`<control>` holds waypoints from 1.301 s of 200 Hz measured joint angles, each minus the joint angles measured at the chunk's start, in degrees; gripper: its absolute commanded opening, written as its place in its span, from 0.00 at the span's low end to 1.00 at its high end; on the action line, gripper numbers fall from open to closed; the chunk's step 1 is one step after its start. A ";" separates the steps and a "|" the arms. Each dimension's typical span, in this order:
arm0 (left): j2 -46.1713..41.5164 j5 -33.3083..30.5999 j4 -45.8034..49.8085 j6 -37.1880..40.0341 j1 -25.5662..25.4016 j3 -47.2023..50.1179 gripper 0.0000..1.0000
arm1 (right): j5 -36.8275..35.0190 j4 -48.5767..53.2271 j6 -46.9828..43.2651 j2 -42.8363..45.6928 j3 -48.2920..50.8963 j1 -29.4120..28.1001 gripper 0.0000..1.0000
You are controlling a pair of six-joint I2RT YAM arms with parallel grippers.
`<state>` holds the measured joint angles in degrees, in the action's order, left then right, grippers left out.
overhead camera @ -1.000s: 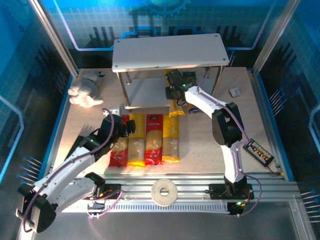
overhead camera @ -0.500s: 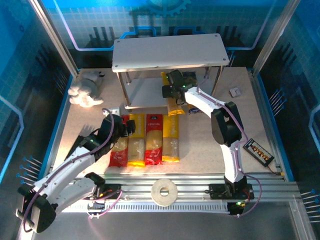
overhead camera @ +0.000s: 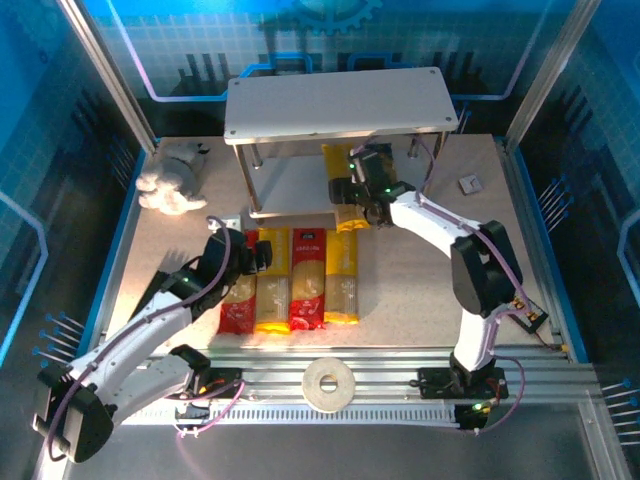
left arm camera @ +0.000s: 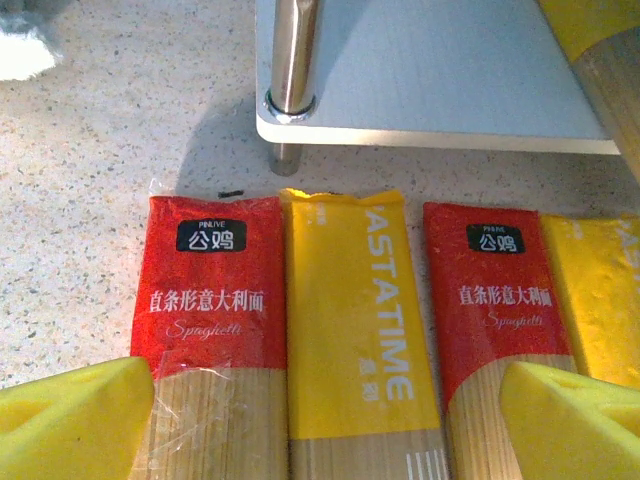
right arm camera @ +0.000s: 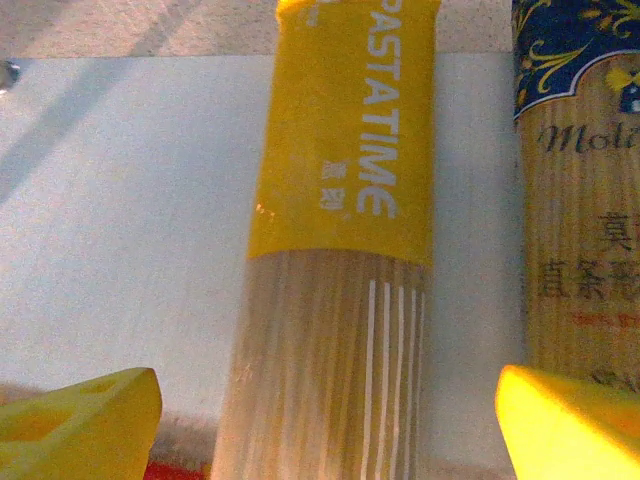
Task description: Place and organize the pasta boxes and bags onto the shelf
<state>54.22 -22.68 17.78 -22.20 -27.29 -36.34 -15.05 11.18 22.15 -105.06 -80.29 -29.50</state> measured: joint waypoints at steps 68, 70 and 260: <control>5.07 -2.10 5.90 -3.34 -0.33 -4.72 0.91 | 1.49 7.78 -0.33 20.79 11.74 -4.24 0.91; 5.16 -2.25 6.32 -3.50 -0.35 -4.81 0.91 | 1.64 8.20 -0.33 21.31 11.91 -4.24 0.91; 19.93 -3.39 12.48 -24.17 -0.63 2.43 0.98 | 9.53 13.68 -0.15 36.00 25.27 -0.87 0.94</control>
<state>74.15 -26.06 30.26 -46.37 -27.92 -33.91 -5.52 24.86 22.00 -69.06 -55.02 -30.37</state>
